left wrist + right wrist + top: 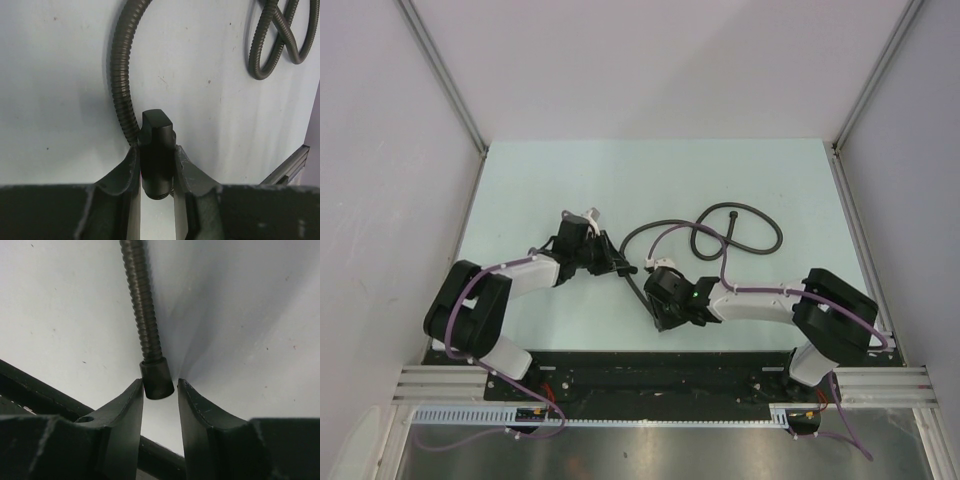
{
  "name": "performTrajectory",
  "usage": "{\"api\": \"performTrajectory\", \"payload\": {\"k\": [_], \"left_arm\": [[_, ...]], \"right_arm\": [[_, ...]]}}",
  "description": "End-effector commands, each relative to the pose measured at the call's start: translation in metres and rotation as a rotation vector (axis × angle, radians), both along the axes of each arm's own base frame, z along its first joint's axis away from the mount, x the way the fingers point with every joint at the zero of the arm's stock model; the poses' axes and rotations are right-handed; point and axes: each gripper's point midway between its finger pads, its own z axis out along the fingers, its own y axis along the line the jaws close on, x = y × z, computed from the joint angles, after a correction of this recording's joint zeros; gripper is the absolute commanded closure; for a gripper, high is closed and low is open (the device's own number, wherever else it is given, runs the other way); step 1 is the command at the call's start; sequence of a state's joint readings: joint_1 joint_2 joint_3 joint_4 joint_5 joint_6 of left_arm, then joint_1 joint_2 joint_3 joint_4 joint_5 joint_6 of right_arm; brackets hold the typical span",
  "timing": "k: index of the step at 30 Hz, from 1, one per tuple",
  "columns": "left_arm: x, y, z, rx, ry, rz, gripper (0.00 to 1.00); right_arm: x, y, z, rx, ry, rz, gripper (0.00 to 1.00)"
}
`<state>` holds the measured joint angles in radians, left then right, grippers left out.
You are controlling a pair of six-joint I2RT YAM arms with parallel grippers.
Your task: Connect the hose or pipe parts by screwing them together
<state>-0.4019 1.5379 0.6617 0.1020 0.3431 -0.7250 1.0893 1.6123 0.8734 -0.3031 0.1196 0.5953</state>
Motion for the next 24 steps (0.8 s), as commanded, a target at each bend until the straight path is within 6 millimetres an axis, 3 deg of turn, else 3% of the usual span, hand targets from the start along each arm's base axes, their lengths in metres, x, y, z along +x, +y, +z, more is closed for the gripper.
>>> {"api": "performTrajectory", "payload": {"k": [1,10,15,19,22,24], "left_arm": [[-0.009,0.015,-0.039,0.143,0.05,0.027,1.0],[-0.016,0.019,-0.062,0.187,0.104,0.02,1.0],[-0.014,0.02,-0.066,0.2,0.104,0.018,1.0],[-0.015,0.021,-0.071,0.208,0.117,0.02,1.0],[-0.015,0.021,-0.073,0.209,0.123,0.017,1.0],[-0.016,0.021,-0.074,0.214,0.125,0.015,1.0]], "right_arm": [[-0.005,-0.003,0.01,0.038,-0.01,-0.009,0.63],[-0.014,-0.003,0.018,0.045,-0.02,0.051,0.89],[-0.027,-0.011,0.014,0.025,0.011,0.046,0.86],[-0.028,-0.023,-0.001,-0.008,0.022,-0.012,0.75],[-0.031,-0.024,-0.002,-0.004,0.029,-0.022,0.8],[-0.033,-0.022,0.0,0.008,0.033,-0.014,0.77]]}}
